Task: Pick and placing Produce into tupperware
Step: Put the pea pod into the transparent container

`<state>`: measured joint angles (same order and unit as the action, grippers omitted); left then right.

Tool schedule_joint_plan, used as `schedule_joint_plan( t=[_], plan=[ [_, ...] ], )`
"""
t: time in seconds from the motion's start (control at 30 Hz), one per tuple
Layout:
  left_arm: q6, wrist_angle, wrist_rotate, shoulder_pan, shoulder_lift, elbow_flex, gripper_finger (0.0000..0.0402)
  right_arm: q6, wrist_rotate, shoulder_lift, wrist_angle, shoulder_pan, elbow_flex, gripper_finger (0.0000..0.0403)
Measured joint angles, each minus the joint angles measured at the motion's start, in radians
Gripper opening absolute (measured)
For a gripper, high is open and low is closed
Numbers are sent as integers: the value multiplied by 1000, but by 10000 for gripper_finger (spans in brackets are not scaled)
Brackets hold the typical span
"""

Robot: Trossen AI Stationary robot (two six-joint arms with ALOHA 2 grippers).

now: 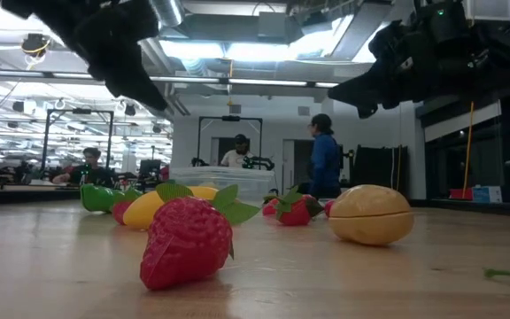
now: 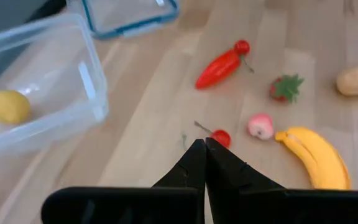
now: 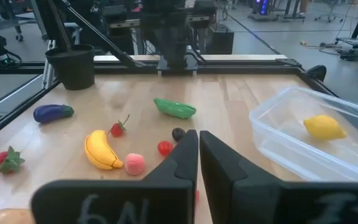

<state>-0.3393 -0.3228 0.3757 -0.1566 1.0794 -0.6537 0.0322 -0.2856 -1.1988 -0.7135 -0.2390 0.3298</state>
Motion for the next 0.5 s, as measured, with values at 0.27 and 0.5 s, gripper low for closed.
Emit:
schedule_joint_plan(
  t=[0.27, 0.5],
  plan=[
    [-340, -321, 65, -85, 177, -190, 1, -3, -34, 0, 0, 0, 0, 21],
    [-393, -352, -25, -94, 251, -219, 20, -44, -85, 0, 1, 0, 0, 21]
  ],
)
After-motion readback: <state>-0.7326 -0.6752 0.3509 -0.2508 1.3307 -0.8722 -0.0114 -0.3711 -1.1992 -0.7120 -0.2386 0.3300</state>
